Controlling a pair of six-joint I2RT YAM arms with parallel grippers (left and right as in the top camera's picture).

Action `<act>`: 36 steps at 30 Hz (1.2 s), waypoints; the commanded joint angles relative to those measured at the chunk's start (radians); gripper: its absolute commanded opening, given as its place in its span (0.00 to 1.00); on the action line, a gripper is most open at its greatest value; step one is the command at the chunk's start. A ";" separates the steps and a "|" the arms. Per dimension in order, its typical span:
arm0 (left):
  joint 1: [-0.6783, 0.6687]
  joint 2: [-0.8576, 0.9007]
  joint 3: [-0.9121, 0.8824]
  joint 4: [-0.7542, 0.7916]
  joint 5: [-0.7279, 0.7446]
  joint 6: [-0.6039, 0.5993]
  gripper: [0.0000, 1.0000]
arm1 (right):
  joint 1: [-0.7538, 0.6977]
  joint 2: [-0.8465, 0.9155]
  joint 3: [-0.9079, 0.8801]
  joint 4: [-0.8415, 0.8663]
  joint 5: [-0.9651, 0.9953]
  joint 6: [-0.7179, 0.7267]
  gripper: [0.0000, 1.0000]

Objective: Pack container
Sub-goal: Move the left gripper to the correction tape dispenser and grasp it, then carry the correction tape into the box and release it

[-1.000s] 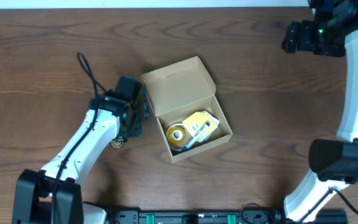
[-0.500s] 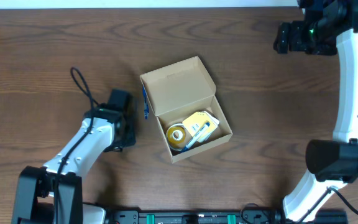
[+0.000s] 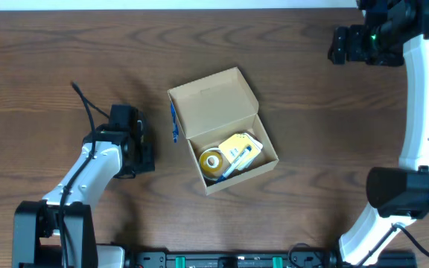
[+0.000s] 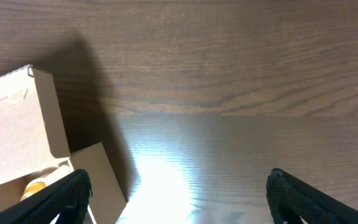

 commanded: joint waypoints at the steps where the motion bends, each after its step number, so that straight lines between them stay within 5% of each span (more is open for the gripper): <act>1: 0.003 -0.008 -0.004 0.018 -0.002 0.048 0.58 | 0.018 -0.006 -0.005 -0.004 -0.001 -0.011 0.89; 7: 0.003 -0.008 -0.004 0.041 -0.025 0.047 0.70 | 0.036 -0.006 -0.005 -0.003 0.000 -0.012 0.89; 11: 0.003 -0.008 -0.004 0.044 -0.031 0.035 0.61 | 0.037 -0.006 -0.005 -0.004 0.000 -0.011 0.89; 28: 0.003 -0.007 -0.083 0.117 -0.118 -0.013 0.68 | 0.038 -0.008 -0.005 -0.014 -0.001 -0.011 0.89; 36: 0.003 -0.007 -0.083 0.123 -0.108 -0.022 0.47 | 0.038 -0.008 -0.005 -0.015 -0.001 -0.011 0.89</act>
